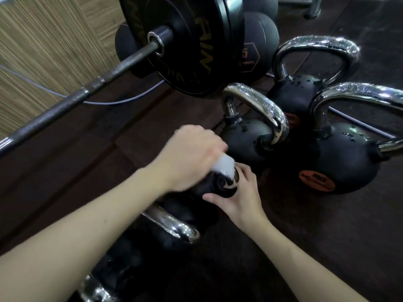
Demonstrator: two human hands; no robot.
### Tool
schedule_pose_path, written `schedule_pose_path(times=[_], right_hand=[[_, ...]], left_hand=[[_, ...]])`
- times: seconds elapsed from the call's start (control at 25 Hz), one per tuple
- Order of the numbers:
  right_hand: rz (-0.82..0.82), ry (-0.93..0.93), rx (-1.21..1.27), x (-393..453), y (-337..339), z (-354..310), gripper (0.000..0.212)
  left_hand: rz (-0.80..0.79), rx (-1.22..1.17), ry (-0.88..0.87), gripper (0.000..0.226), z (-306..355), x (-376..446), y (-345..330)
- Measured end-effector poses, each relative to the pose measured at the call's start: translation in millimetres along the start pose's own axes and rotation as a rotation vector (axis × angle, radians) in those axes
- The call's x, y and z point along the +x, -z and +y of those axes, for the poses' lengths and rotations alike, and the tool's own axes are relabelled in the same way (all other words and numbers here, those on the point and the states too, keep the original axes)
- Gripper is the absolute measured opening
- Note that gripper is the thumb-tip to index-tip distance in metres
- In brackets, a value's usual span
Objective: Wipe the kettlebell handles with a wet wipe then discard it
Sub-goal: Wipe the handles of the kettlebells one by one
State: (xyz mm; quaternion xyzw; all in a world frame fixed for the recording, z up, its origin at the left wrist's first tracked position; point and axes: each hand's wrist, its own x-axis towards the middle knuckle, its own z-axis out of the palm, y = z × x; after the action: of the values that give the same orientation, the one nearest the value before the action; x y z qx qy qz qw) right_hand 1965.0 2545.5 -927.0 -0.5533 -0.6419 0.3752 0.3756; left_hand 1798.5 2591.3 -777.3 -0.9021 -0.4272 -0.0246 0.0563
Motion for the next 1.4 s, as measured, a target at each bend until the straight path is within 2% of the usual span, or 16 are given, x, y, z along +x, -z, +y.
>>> schedule_pose_path(times=[0.08, 0.2, 0.28, 0.36, 0.48, 0.52, 0.64, 0.72, 0.8, 0.88, 1.0, 1.08, 1.12, 1.28, 1.36, 1.4], right_hand=[[-0.005, 0.015, -0.014, -1, 2, -6, 0.1], [-0.021, 0.018, -0.003, -2, 2, -5, 0.102], [-0.021, 0.021, -0.005, -3, 3, -4, 0.101], [-0.024, 0.015, -0.01, -3, 3, -3, 0.101], [-0.021, -0.018, 0.0, -2, 0, -2, 0.093], [-0.01, -0.013, 0.03, -3, 0, -1, 0.083], [0.007, -0.01, 0.104, -7, -2, 7, 0.057], [0.025, 0.019, 0.106, -6, -3, 7, 0.06], [0.051, 0.038, 0.104, -2, -3, 2, 0.072], [0.023, 0.032, 0.032, 0, -2, -1, 0.091], [-0.005, 0.017, 0.001, -2, 0, -4, 0.101], [-0.006, 0.011, 0.0, -1, 1, -5, 0.101], [-0.009, 0.013, -0.003, -1, 1, -6, 0.101], [-0.019, 0.003, -0.022, -2, 4, -7, 0.101], [-0.007, 0.003, -0.038, -1, 2, -5, 0.102], [-0.008, -0.015, -0.031, 0, 1, -4, 0.101]], left_hand=[[-0.004, -0.219, 0.371, 0.033, -26, 3, 0], [-0.005, -0.952, 0.975, 0.034, -44, 14, 4], [-0.007, -1.148, 1.144, 0.033, -43, 19, 5], [0.001, -0.859, 0.985, 0.036, -33, 17, 9], [0.031, -0.018, 0.297, 0.036, 3, 8, 7], [0.021, 0.105, 0.117, 0.033, 25, 4, 4], [-0.119, 0.09, -0.08, 0.036, 71, -5, -14], [-0.077, 0.086, -0.146, 0.038, 63, -6, -13], [0.046, 0.079, -0.106, 0.032, 31, -5, -10], [0.15, -0.055, 0.18, 0.032, 2, -2, -7], [0.189, -0.949, 1.006, 0.026, -26, 7, -9], [0.231, -1.55, 1.363, 0.03, -38, 13, -14], [0.225, -1.682, 1.457, 0.035, -39, 13, -16], [0.325, -1.57, 1.367, 0.037, -27, 13, -22], [0.321, -1.048, 1.066, 0.03, -14, 9, -16], [0.315, -0.711, 0.782, 0.03, -5, 3, -17]])
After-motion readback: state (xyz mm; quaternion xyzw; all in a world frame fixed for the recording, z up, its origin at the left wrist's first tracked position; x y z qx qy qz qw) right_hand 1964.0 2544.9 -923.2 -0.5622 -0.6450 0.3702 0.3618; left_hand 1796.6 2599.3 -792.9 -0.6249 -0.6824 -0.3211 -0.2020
